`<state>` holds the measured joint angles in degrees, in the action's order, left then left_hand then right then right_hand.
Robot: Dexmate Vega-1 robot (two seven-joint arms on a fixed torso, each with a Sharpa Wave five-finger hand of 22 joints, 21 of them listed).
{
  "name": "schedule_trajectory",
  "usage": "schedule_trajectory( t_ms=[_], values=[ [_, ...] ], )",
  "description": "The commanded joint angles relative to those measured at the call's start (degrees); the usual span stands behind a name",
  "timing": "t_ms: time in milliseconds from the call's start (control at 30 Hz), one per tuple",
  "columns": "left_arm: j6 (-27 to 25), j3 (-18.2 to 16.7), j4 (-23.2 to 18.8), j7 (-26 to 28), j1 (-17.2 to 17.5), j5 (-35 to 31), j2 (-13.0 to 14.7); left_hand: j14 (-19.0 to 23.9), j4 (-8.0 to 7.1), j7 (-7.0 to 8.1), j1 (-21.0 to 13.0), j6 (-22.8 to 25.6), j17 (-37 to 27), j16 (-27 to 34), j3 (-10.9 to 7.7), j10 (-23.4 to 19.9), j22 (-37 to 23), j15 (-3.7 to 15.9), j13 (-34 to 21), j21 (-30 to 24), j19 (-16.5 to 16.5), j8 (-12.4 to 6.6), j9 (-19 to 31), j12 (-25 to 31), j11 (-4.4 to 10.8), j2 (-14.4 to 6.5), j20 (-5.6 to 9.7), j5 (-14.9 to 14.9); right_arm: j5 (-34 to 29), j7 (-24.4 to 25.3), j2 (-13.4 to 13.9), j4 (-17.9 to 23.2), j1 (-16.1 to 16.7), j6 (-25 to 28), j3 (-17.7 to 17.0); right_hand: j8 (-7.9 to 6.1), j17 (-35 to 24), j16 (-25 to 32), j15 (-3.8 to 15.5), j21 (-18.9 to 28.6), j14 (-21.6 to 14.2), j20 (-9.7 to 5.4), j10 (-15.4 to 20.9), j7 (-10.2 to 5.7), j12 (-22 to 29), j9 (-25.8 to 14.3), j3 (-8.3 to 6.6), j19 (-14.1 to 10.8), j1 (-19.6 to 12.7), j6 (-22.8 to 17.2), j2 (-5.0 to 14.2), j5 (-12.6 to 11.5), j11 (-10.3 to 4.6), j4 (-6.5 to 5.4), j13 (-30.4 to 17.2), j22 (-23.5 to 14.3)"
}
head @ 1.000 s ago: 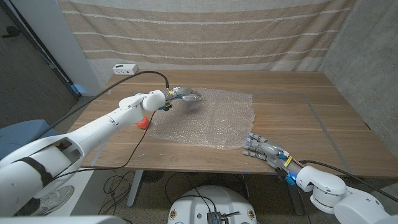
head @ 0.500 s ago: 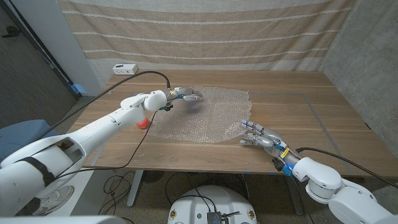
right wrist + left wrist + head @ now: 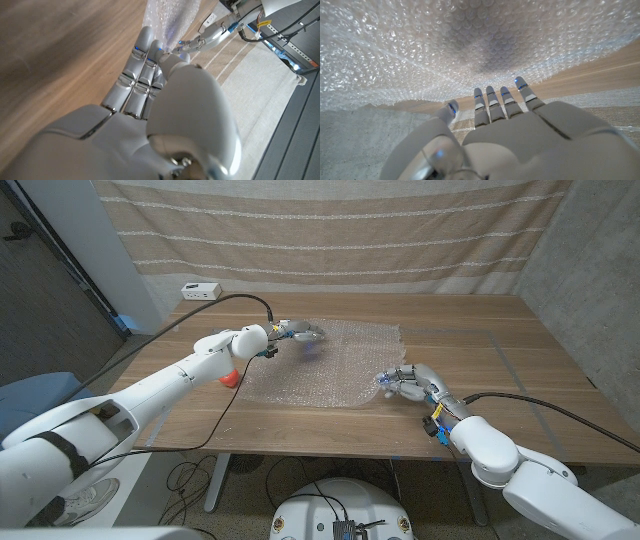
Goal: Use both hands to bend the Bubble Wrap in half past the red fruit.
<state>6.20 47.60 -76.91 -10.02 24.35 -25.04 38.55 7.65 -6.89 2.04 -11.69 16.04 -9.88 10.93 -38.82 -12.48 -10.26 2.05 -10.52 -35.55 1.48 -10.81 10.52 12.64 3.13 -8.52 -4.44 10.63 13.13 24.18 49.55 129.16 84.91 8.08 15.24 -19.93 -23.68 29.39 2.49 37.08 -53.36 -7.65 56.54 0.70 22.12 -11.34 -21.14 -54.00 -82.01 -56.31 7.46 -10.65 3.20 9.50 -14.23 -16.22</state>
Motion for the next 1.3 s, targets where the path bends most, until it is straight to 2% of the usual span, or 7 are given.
schedule_trajectory(
  t_ms=[33, 333, 467, 700, 833, 1067, 1300],
  values=[
    [7.01, -3.01, -1.16, 5.07, 2.49, 4.19, 1.42, 1.98, 1.16, -0.05, 0.46, 0.50, 0.24, 0.07, 0.51, -1.19, -0.13, -0.25, -0.25, 0.03, -1.49, -0.07, -0.02, -0.12, 0.13, 1.28, -2.09, -0.01, -18.10, 14.53, -7.47, -1.02, -1.05, 0.33, 5.70, -0.37, -0.32, -0.61, 7.83, 1.00, -6.08, -2.40, 1.12, 0.19, 0.21, -0.22, -0.37, -1.13, -0.87, -1.27, -0.48, -0.22, 0.49, 0.44, -0.02, 0.17],
    [13.54, -8.08, -7.24, 16.38, 7.31, 1.67, 4.13, 7.99, 7.50, -2.23, -2.48, 11.64, 0.08, 0.42, 0.10, -8.51, -0.40, -1.02, -0.94, 0.72, -3.83, -3.05, 0.76, 1.75, -1.34, 2.54, -5.28, -0.87, -20.98, 16.53, -8.93, 0.75, 2.27, 6.22, 2.49, -0.07, -0.10, -1.38, 7.57, 1.55, -5.91, -1.95, 1.23, 0.39, 0.23, -0.27, -0.75, -0.61, -1.10, -1.60, -0.74, -0.52, 0.34, 0.24, -0.42, 0.74],
    [9.86, -9.87, -12.01, 19.09, 9.73, -3.03, 5.88, 13.98, 7.48, -3.29, -1.03, 18.90, -0.37, 1.95, 0.93, -15.57, -0.54, -1.23, -2.11, 0.18, -7.05, -5.56, 2.15, 4.52, -2.25, 2.07, -6.02, -0.95, -22.03, 17.64, -9.52, 1.74, 4.07, 7.10, 1.13, 0.14, -0.38, -1.40, 7.49, 1.69, -5.80, -1.85, 1.18, 0.45, 0.23, -0.29, -0.76, -0.18, -1.07, -1.51, -0.66, -0.60, 0.35, 0.05, -0.63, 0.96],
    [-0.75, -9.21, -14.03, 8.76, 8.61, -4.22, 5.93, 23.19, 9.61, -4.97, -2.84, 25.08, -0.26, 3.16, -2.02, -22.31, -0.70, 0.29, -3.53, -1.76, -13.76, -7.63, 3.14, 6.88, -2.15, -1.18, -3.89, 0.46, -23.47, 17.91, -9.66, 3.39, 6.87, 5.36, -1.02, 0.43, -0.74, -1.48, 7.48, 2.01, -5.64, -1.80, 1.00, 0.50, 0.20, -0.33, -0.80, 0.23, -0.99, -1.39, -0.49, -0.73, 0.34, -0.18, -0.94, 1.27],
    [-3.41, -7.03, -9.81, 2.96, 5.44, -3.21, 4.10, 23.76, 8.42, -6.27, -3.07, 25.43, -0.38, 2.87, -3.71, -22.72, -0.73, -0.16, -3.38, -2.00, -14.41, -7.25, 2.90, 6.64, -2.78, -2.82, -3.60, 0.89, -24.21, 17.09, -9.51, 4.92, 8.28, 4.76, -2.23, 0.61, -0.88, -1.57, 7.68, 2.18, -5.60, -1.83, 0.72, 0.47, 0.11, -0.35, -0.83, 0.55, -0.92, -1.32, -0.48, -0.81, 0.24, -0.27, -1.12, 1.46],
    [-1.76, -3.40, -1.50, -3.06, 0.61, 0.07, 1.01, 12.60, 7.67, -5.41, -5.17, 16.39, -0.34, -0.94, -7.94, -12.75, -0.47, -0.36, -1.84, 0.44, -9.13, -0.90, 1.04, 0.44, -1.60, -2.80, -1.34, 0.92, -24.86, 15.57, -10.05, 5.78, 9.61, 3.37, -3.58, 0.92, -1.26, -1.72, 7.55, 2.57, -5.35, -1.84, 0.60, 0.39, 0.10, -0.39, -0.86, 1.02, -0.88, -1.23, -0.47, -0.94, 0.21, -0.34, -1.46, 1.81],
    [-0.81, -0.87, 0.67, -5.09, -0.96, 0.92, -0.13, 12.63, 7.74, -5.67, -6.22, 19.44, -0.25, 0.09, -7.67, -16.39, -0.44, 0.31, -1.48, 0.99, -8.20, -1.57, 0.83, 1.37, -1.35, -2.80, -0.59, 0.44, -26.22, 14.92, -11.02, 5.53, 9.86, 1.99, -4.08, 1.17, -1.58, -1.84, 7.74, 2.93, -5.15, -1.87, 0.37, 0.27, 0.03, -0.43, -0.89, 1.38, -0.79, -1.17, -0.41, -1.04, 0.24, -0.45, -1.74, 2.10]
  ],
)
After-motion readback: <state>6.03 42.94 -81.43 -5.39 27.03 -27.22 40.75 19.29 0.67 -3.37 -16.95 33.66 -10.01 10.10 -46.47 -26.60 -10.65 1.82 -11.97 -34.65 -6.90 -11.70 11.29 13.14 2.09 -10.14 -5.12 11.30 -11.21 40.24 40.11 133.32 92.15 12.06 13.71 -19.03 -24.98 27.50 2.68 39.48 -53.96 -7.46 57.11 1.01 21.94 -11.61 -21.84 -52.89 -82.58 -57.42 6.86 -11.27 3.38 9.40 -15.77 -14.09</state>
